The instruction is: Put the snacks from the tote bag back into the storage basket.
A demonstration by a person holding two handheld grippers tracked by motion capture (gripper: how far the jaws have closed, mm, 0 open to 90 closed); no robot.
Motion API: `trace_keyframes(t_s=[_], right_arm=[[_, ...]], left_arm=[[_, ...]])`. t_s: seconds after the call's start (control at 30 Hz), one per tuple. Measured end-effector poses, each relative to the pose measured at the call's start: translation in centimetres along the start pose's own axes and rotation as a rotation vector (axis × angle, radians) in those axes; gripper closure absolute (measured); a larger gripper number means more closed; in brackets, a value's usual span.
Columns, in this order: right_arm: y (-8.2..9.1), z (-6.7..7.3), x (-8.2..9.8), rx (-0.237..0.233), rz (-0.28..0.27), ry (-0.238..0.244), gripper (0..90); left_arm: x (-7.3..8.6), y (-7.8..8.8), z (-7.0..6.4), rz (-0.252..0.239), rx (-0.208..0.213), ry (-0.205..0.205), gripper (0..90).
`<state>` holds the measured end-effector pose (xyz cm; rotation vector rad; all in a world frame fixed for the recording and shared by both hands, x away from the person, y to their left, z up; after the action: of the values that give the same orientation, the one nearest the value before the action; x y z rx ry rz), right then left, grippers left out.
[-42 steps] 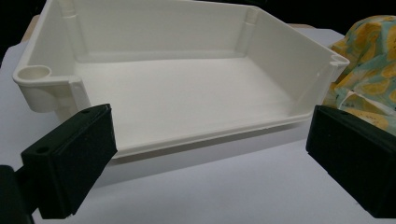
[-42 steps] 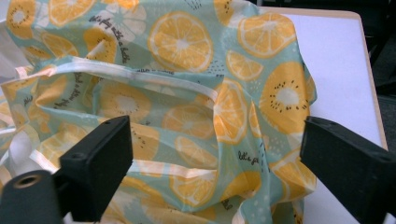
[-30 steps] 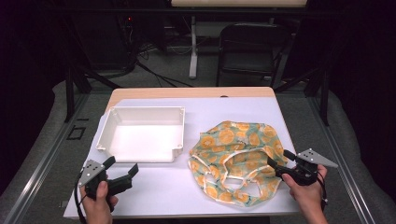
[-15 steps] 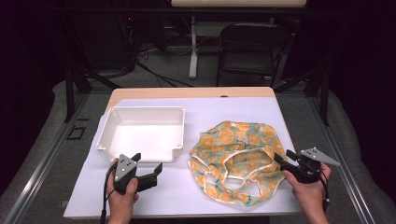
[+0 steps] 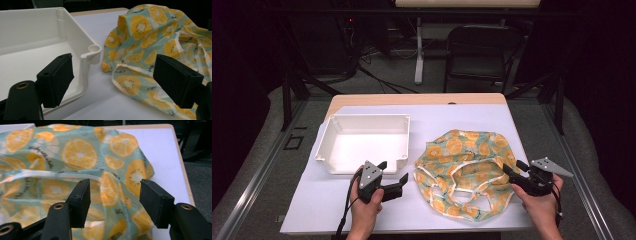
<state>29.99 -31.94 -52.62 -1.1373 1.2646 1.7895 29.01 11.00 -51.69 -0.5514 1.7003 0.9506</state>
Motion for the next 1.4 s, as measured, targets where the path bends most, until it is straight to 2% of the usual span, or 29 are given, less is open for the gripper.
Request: trace_keyframes(t_s=[0.13,0.17,0.33,0.4,0.47,0.5,0.57,0.67,0.73,0.83,0.93,1.0,1.1,1.17,1.27,1.4], right_arm=[[-0.1,0.2,-0.1,-0.015,0.003,0.007,45.7],[-0.4,0.2,-0.1,-0.010,-0.011,-0.005,47.0],[-0.5,0.1,-0.4,-0.035,-0.027,0.006,48.0],[-0.6,0.2,-0.8,-0.066,-0.037,-0.013,46.3],[-0.8,0.4,-1.5,-0.123,-0.038,-0.095,43.1],[-0.9,0.7,-1.9,-0.134,-0.040,-0.112,41.8],[-1.2,1.5,-2.5,-0.136,-0.021,-0.084,38.1],[-1.9,2.5,-2.7,-0.147,0.025,-0.027,34.9],[-2.7,2.9,-2.9,-0.127,0.041,-0.012,34.6],[-3.5,3.3,-3.2,-0.130,0.038,-0.029,36.3],[-3.8,3.6,-2.9,-0.131,0.019,-0.023,38.6],[-3.7,3.9,-2.5,-0.126,0.026,0.018,39.6],[-3.1,3.8,-2.3,-0.128,0.014,0.062,40.7],[-2.8,3.6,-2.0,-0.138,0.007,0.053,41.5],[-2.5,3.2,-1.6,-0.145,0.014,0.059,42.5],[-2.5,3.0,-1.3,-0.148,0.020,0.055,43.0]], left_arm=[[-0.2,-1.3,-1.1,0.007,0.030,-0.003,17.1],[-0.1,-1.6,-1.4,0.013,0.035,-0.005,17.5],[-0.1,-2.8,-3.1,0.031,0.050,-0.042,18.6],[-0.3,-3.2,-3.7,0.032,0.058,-0.054,18.6],[-0.6,-3.6,-4.4,0.027,0.067,-0.061,16.8],[-0.7,-3.8,-4.7,0.025,0.073,-0.058,16.0],[-0.9,-4.3,-5.3,0.032,0.087,-0.054,16.0],[-0.9,-5.3,-6.5,0.058,0.098,-0.074,15.8],[-0.8,-5.9,-7.2,0.068,0.108,-0.084,15.6],[-0.7,-6.9,-8.1,0.078,0.115,-0.086,15.6],[-0.3,-8.1,-9.0,0.101,0.118,-0.083,15.3],[0.0,-8.8,-9.4,0.118,0.104,-0.103,15.4],[0.3,-9.7,-9.8,0.133,0.099,-0.097,16.5],[0.4,-10.1,-10.1,0.147,0.086,-0.114,17.5],[0.5,-10.7,-10.3,0.164,0.078,-0.130,24.0],[0.5,-11.0,-10.4,0.188,0.064,-0.133,52.6]])
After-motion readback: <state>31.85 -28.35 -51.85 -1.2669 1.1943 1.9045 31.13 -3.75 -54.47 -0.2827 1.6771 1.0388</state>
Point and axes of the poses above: each handheld gripper's, and its own axes: y roughly backward along the jaws, x roughly out of its underside, z roughly to its left, the point moved 2 cm from there along -y, roughly forward along the jaws, and after that the axes turned 5 degrees about -z, right-handed, at the moved point
